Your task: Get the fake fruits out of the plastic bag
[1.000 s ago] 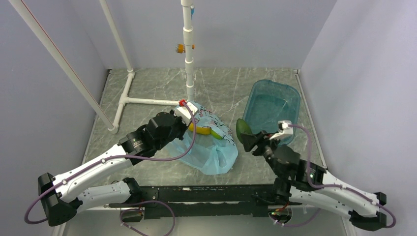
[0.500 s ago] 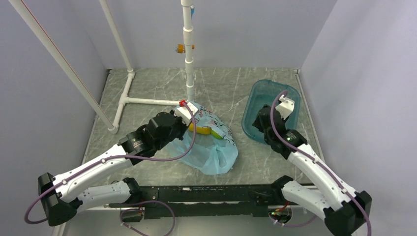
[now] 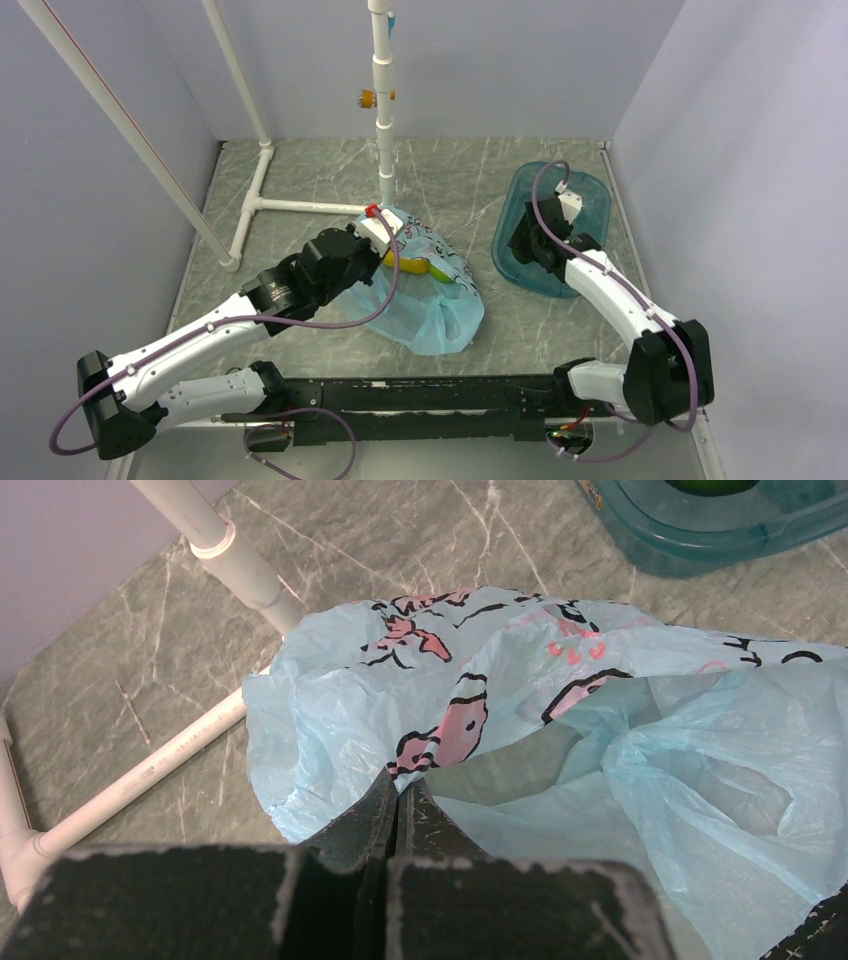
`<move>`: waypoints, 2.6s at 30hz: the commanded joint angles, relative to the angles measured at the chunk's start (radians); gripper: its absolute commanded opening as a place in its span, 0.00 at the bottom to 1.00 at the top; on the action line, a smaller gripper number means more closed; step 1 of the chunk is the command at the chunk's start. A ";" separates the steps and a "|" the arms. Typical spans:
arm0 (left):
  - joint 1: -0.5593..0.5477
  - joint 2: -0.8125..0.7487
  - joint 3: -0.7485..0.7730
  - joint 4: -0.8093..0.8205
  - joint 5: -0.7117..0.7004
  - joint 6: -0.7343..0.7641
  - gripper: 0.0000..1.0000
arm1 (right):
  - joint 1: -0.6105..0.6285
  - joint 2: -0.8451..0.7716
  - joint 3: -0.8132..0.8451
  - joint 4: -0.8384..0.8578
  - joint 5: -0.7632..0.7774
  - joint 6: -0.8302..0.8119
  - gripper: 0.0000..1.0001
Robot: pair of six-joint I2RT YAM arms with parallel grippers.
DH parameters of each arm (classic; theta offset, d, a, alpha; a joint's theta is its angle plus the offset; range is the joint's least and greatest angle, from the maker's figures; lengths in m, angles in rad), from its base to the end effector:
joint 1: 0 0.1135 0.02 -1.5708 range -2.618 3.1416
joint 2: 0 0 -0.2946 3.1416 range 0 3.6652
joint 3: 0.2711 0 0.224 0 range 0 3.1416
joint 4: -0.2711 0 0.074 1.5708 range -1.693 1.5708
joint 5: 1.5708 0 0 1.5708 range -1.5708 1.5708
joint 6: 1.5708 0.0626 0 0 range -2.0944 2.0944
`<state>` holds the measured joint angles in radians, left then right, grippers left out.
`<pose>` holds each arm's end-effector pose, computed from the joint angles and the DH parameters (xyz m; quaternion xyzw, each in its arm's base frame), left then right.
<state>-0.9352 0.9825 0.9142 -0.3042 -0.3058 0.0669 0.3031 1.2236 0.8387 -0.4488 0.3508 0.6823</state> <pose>0.1342 -0.1501 0.3550 0.3167 0.7571 -0.1203 0.5586 0.2274 0.0486 0.2668 0.2349 0.8902 0.0244 0.3895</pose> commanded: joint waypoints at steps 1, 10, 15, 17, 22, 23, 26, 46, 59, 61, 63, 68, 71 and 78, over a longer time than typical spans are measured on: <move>-0.004 -0.009 0.025 0.016 -0.005 0.010 0.00 | -0.024 0.065 0.040 0.084 -0.061 -0.013 0.12; -0.005 -0.006 0.029 0.015 -0.003 0.014 0.00 | -0.033 0.160 0.012 0.138 -0.093 -0.009 0.32; -0.005 -0.004 0.026 0.019 -0.003 0.013 0.00 | -0.035 0.176 -0.009 0.155 -0.107 -0.010 0.45; -0.005 0.000 0.031 0.015 -0.001 0.014 0.00 | -0.036 0.175 -0.012 0.157 -0.115 -0.020 0.48; -0.005 -0.007 0.025 0.019 -0.001 0.014 0.00 | -0.035 0.136 -0.049 0.159 -0.127 -0.014 0.64; -0.006 -0.006 0.025 0.022 0.001 0.015 0.00 | -0.035 0.124 -0.055 0.161 -0.126 -0.016 0.69; -0.006 0.003 0.036 0.008 0.008 0.011 0.00 | -0.034 0.097 -0.059 0.153 -0.130 -0.025 0.73; -0.008 -0.003 0.044 -0.002 0.027 0.012 0.00 | 0.223 -0.577 -0.210 0.203 -0.380 -0.164 0.80; -0.008 0.035 0.037 0.019 0.051 0.014 0.00 | 0.628 -0.691 -0.402 0.497 -0.508 -0.178 0.81; -0.008 0.048 0.054 -0.007 0.049 0.008 0.00 | 0.672 -0.590 -0.385 0.536 -0.479 -0.188 0.81; -0.008 0.051 0.051 -0.008 0.043 0.007 0.00 | 0.746 -0.487 -0.360 0.561 -0.354 -0.202 0.81; -0.008 0.053 0.047 0.006 0.051 0.004 0.00 | 0.823 -0.223 -0.223 0.490 -0.017 -0.211 0.80; -0.010 0.039 0.035 0.015 0.046 -0.003 0.00 | 0.837 -0.135 -0.186 0.469 0.228 -0.189 0.81; -0.012 0.009 0.014 0.045 0.053 -0.009 0.00 | 0.838 0.019 -0.145 0.587 0.378 -0.255 0.84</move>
<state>-0.9398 1.0222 0.9306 -0.3107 -0.2661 0.0662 1.1362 1.1713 0.6113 0.0601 0.5629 0.4614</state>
